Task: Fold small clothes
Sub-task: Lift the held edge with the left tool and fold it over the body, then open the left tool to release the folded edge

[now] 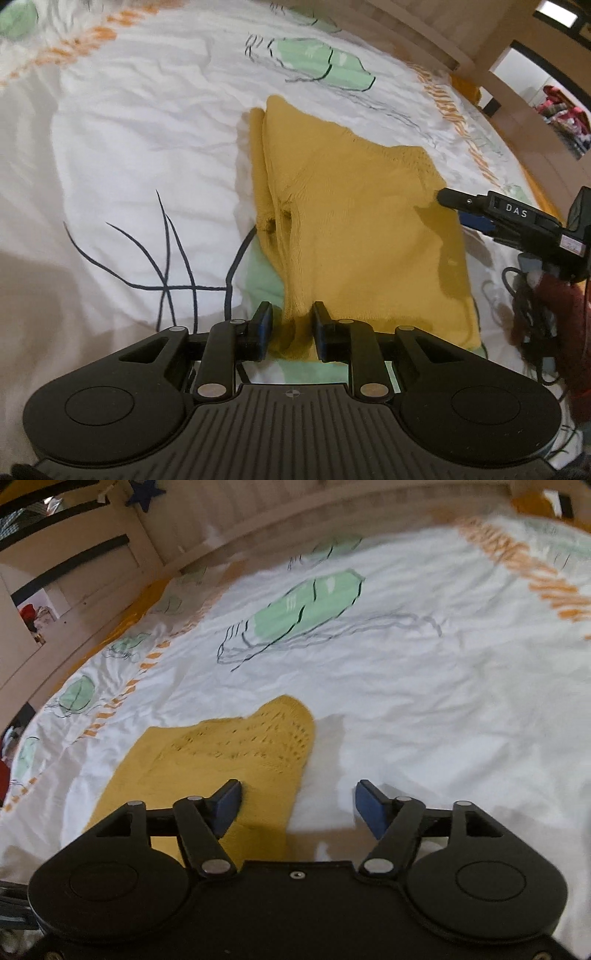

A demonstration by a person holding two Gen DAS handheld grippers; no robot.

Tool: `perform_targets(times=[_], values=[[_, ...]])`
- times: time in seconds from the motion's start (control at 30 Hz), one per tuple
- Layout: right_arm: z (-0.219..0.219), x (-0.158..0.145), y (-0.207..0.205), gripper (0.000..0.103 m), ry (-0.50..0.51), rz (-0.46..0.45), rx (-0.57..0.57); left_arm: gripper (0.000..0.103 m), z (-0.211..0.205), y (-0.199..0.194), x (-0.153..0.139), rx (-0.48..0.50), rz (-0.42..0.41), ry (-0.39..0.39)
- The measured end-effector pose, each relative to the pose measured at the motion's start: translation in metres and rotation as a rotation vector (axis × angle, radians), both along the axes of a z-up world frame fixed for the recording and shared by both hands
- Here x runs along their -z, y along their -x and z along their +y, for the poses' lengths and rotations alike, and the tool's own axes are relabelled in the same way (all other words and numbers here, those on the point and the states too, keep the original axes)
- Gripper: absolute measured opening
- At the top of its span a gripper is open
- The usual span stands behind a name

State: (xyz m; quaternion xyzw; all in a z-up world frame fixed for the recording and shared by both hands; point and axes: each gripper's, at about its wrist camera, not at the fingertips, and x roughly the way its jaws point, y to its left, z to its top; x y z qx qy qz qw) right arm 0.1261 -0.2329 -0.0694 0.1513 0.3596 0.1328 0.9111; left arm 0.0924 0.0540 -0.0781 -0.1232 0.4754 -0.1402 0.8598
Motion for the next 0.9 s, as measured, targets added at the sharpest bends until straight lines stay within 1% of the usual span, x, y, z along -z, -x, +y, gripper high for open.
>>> perform_targets(times=[0.13, 0.23, 0.3, 0.33, 0.6, 0.67, 0.7, 0.8, 0.9], values=[[-0.001, -0.006, 0.011, 0.073, 0.031, -0.07, 0.018, 0.022, -0.004, 0.02, -0.017, -0.012, -0.113, -0.079], [0.003, -0.012, 0.013, 0.079, 0.049, -0.115, 0.011, 0.022, -0.008, 0.03, -0.034, -0.014, -0.222, -0.133], [0.004, -0.012, 0.013, 0.079, 0.053, -0.128, 0.007, 0.023, -0.011, 0.029, -0.042, -0.015, -0.28, -0.161], [0.005, -0.012, 0.012, 0.079, 0.052, -0.128, 0.006, 0.023, -0.014, 0.024, -0.044, -0.01, -0.296, -0.17], [0.006, -0.014, 0.001, 0.081, 0.042, -0.126, 0.024, 0.023, -0.027, -0.029, -0.044, -0.01, -0.312, -0.202], [0.007, -0.016, -0.004, 0.084, 0.048, -0.126, 0.021, 0.023, -0.03, -0.045, -0.04, -0.019, -0.311, -0.203], [0.008, -0.016, -0.007, 0.085, 0.053, -0.123, 0.02, 0.023, -0.031, -0.053, -0.037, -0.031, -0.301, -0.206], [0.012, -0.011, -0.018, 0.086, 0.08, -0.095, 0.022, 0.023, -0.031, -0.075, -0.023, -0.069, -0.263, -0.214], [0.016, 0.004, -0.034, 0.087, 0.153, -0.028, 0.041, 0.024, -0.028, -0.092, -0.003, -0.1, -0.205, -0.241]])
